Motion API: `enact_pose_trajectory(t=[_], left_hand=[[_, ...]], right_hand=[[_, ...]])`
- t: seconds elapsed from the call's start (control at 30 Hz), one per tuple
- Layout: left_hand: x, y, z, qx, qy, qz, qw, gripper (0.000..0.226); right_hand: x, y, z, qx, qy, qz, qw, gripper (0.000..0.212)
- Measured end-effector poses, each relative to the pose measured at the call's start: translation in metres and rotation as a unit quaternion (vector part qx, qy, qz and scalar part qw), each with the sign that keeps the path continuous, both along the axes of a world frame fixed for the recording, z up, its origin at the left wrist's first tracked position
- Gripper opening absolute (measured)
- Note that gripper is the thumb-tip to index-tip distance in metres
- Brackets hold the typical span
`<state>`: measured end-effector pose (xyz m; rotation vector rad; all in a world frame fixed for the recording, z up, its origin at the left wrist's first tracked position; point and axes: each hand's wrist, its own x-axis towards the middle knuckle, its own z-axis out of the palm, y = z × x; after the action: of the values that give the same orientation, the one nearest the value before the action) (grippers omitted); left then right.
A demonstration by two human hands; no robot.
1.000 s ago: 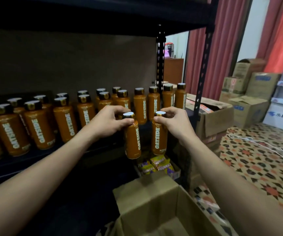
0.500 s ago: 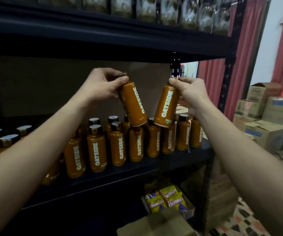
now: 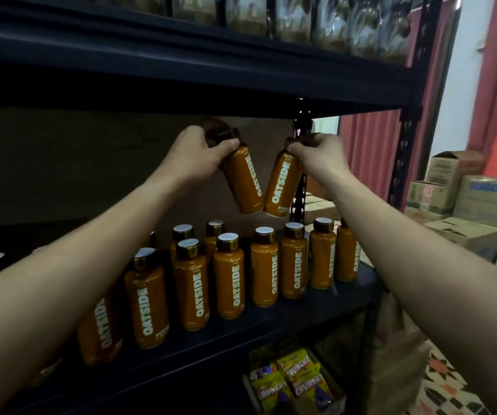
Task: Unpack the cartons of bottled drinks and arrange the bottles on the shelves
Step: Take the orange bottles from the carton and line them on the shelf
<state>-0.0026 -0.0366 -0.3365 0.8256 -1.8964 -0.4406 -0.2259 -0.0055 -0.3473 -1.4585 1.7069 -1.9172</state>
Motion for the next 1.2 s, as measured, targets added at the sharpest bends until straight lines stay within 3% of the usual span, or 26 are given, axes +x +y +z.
enact_pose_trajectory(t=[0.17,0.3,0.43,0.8,1.03,1.2], left_hand=[[-0.027,-0.008,-0.007,-0.012,-0.105,-0.001,0.994,0.037],[-0.040,-0.017,-0.014,-0.010,-0.151,0.005,0.988,0.021],[-0.046,-0.030,-0.019,-0.006,-0.193,0.016,0.981,0.032],[-0.049,-0.056,-0.027,0.038,-0.415,0.010,0.909,0.041],[-0.052,-0.063,-0.042,0.038,-0.443,0.001,0.896,0.032],[-0.057,-0.064,-0.047,0.041,-0.461,0.007,0.887,0.040]], right_hand=[[-0.009,-0.019,-0.019,0.075,0.050,0.026,0.996,0.028],[-0.015,-0.029,-0.030,0.118,0.090,0.056,0.987,0.014],[-0.017,-0.039,-0.035,0.153,0.153,0.093,0.972,0.009],[-0.027,-0.063,-0.053,0.282,0.293,0.066,0.911,0.039],[-0.026,-0.069,-0.061,0.339,0.327,0.057,0.880,0.043],[-0.029,-0.069,-0.062,0.337,0.333,0.070,0.878,0.028]])
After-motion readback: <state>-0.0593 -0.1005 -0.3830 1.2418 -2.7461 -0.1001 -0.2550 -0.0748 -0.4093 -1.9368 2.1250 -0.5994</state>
